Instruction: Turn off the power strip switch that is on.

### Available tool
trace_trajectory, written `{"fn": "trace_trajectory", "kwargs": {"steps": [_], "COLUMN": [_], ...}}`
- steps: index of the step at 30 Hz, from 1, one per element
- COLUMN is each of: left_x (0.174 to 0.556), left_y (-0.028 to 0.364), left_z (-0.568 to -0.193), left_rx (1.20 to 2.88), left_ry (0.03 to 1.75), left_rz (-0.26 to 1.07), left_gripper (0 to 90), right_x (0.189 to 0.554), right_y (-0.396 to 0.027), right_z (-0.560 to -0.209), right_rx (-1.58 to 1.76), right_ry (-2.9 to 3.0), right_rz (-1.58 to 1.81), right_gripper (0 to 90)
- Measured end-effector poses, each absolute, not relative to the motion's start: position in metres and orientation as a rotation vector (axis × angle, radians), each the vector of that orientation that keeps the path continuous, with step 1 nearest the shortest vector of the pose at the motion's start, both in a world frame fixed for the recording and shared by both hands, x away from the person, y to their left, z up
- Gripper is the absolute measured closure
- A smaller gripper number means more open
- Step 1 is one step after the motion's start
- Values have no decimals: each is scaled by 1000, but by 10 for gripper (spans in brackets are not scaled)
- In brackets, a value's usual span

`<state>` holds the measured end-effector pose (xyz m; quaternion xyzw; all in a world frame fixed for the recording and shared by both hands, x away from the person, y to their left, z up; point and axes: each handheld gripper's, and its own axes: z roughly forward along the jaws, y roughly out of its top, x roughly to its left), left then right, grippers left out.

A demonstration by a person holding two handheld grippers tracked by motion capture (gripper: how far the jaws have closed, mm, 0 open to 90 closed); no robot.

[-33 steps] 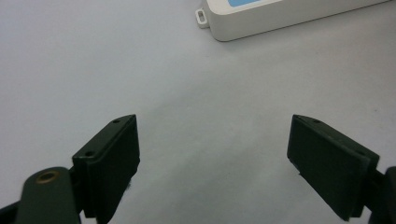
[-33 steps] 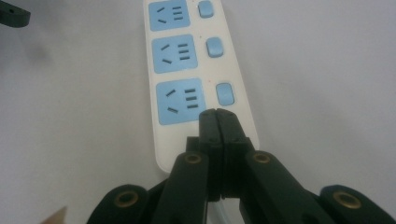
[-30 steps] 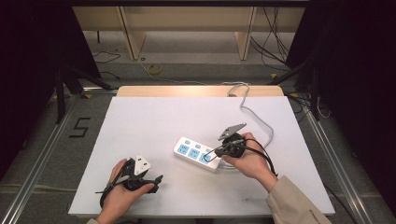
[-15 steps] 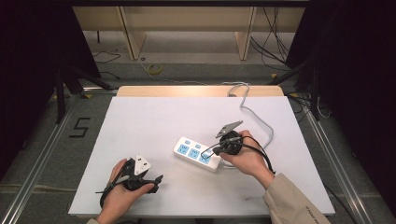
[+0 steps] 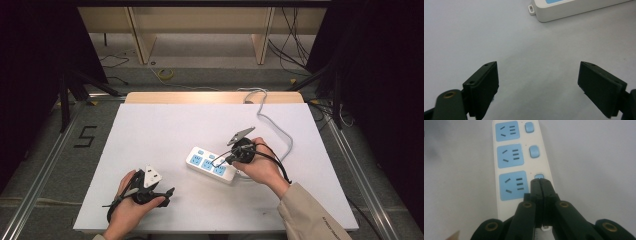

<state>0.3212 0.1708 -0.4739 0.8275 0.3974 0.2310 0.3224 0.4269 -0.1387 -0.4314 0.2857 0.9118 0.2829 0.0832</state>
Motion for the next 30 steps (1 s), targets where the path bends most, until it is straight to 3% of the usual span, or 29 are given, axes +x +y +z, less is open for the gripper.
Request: {"fn": "trace_trajectory", "kwargs": {"steps": [30], "left_x": [322], "left_y": [170], "left_z": [-473], "left_rx": [2175], "left_ry": [1040], "left_rz": [605], "left_gripper": [170], "right_x": [445], "right_y": [-119], "right_z": [-438], "right_rx": [849], "right_ry": [2758], "right_rz": [794], "right_gripper": [900]}}
